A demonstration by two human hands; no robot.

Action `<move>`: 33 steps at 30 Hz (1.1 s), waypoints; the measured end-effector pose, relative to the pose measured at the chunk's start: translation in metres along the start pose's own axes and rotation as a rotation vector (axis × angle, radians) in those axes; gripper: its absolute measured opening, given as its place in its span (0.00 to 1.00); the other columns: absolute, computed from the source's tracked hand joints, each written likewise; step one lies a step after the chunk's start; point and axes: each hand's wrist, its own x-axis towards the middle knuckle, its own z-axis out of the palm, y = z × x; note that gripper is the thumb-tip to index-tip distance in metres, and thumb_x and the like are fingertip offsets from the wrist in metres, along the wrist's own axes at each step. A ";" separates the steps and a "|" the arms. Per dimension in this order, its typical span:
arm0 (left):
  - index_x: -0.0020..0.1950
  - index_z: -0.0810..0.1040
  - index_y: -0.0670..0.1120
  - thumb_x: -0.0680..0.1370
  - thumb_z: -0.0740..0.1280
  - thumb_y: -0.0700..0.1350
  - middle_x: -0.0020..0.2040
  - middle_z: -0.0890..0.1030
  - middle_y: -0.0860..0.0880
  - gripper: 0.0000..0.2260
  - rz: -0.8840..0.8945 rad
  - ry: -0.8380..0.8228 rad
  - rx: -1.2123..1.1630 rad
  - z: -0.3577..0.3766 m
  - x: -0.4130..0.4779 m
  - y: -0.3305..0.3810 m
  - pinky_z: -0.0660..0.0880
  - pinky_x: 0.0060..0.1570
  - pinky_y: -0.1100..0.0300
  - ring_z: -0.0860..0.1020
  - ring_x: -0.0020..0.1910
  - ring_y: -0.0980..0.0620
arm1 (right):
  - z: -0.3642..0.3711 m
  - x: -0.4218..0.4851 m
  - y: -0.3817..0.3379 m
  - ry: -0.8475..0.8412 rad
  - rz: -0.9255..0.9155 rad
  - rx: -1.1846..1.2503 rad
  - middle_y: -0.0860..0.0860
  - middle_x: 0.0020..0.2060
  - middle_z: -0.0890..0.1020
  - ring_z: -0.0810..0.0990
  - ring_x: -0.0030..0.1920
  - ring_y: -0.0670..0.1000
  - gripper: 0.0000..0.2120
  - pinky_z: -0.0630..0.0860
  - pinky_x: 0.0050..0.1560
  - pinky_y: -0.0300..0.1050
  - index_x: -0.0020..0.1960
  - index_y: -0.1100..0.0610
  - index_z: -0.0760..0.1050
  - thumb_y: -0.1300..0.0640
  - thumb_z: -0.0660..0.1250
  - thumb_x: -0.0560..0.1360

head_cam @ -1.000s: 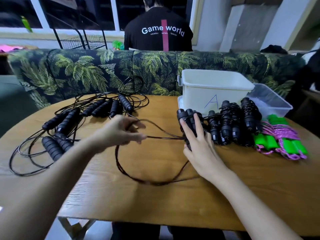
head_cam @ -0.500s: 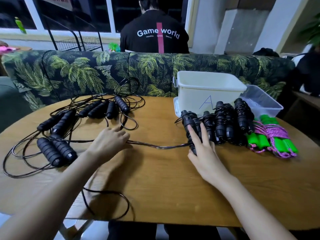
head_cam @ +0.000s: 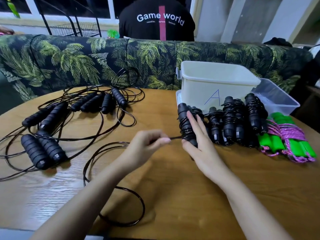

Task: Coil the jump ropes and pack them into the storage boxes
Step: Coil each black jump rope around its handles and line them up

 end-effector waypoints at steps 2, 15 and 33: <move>0.43 0.82 0.51 0.76 0.66 0.62 0.35 0.78 0.38 0.16 -0.013 0.079 -0.016 -0.007 0.010 -0.005 0.67 0.34 0.53 0.73 0.34 0.41 | -0.001 0.004 -0.001 -0.027 -0.021 0.055 0.41 0.79 0.47 0.46 0.73 0.28 0.35 0.46 0.69 0.21 0.78 0.38 0.52 0.62 0.63 0.81; 0.62 0.80 0.43 0.77 0.63 0.56 0.56 0.84 0.48 0.22 -0.223 0.053 -0.479 0.011 0.036 -0.007 0.76 0.62 0.55 0.81 0.58 0.50 | 0.017 0.023 0.007 -0.037 -0.068 0.647 0.43 0.73 0.69 0.68 0.73 0.46 0.32 0.64 0.74 0.45 0.77 0.45 0.56 0.61 0.61 0.76; 0.48 0.83 0.43 0.64 0.77 0.50 0.41 0.85 0.42 0.17 -0.192 0.315 -0.359 -0.003 0.025 -0.008 0.79 0.48 0.59 0.82 0.40 0.53 | 0.027 0.025 0.027 0.135 -0.014 0.379 0.42 0.70 0.73 0.68 0.71 0.40 0.27 0.63 0.75 0.50 0.75 0.49 0.66 0.50 0.66 0.77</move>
